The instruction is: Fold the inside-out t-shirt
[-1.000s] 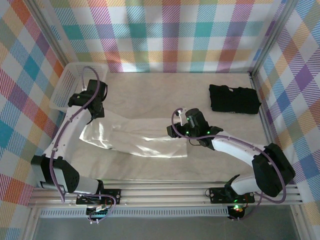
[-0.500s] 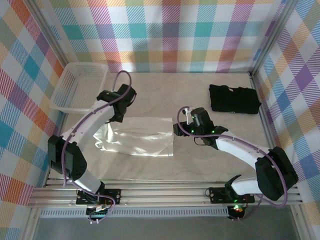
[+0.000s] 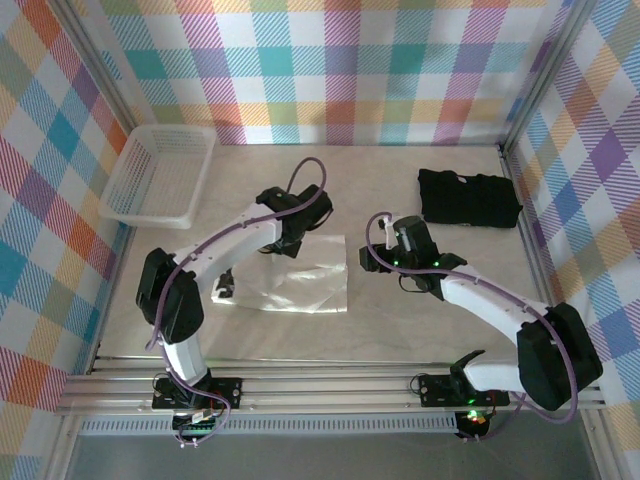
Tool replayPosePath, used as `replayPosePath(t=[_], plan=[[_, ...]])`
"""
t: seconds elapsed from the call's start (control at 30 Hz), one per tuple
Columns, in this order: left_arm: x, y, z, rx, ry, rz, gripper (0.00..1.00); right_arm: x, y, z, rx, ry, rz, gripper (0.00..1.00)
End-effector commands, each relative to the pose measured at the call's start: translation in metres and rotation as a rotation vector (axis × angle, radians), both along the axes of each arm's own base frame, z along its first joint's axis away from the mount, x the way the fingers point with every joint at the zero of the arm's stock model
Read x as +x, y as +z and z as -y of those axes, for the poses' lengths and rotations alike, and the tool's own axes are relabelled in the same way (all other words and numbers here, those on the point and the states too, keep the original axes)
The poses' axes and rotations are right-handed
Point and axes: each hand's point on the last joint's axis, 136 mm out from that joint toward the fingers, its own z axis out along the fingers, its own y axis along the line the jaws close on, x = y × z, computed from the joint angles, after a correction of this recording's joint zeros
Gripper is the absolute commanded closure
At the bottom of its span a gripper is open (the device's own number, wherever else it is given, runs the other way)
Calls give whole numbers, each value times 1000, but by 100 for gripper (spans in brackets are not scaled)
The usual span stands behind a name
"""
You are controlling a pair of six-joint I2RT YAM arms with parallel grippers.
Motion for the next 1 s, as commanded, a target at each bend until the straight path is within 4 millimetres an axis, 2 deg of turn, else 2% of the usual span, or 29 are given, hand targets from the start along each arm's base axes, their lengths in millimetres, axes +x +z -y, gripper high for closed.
replayPosePath(t=[0.0,0.23,0.37,0.47,0.53,0.57,0.6,0.7,0.77,0.83,0.9,0.97], plan=[[-8,-2,24,-47,-10,-37,100,-4,-4,10,-9,-30,-16,35],[-9,-5,61,-110,-53,-59,100,-9,-16,19,-14,-63,-68,35],[-8,-20,91,-224,-53,-96,95,-12,-21,31,-23,-113,-93,35],[-9,-39,136,-400,-56,-145,85,-14,-26,48,-40,-185,-103,35],[-12,-54,174,-548,-59,-202,80,-16,-26,61,-48,-240,-100,35],[-11,-60,196,-634,-58,-227,73,-17,-25,69,-54,-272,-95,34],[-10,-65,214,-711,-49,-254,70,-18,-22,76,-55,-298,-81,34],[-6,-58,260,-915,-56,-309,58,-21,-13,95,-60,-373,-38,33],[-3,-38,270,-975,-91,-287,54,-23,-5,101,-51,-393,-3,32],[-1,-14,262,-1002,-122,-244,50,-24,1,103,-42,-403,23,32],[0,5,238,-1006,-124,-177,47,-20,7,97,-22,-378,42,32],[-2,20,205,-1020,-110,-109,43,-16,11,83,28,-318,50,32]])
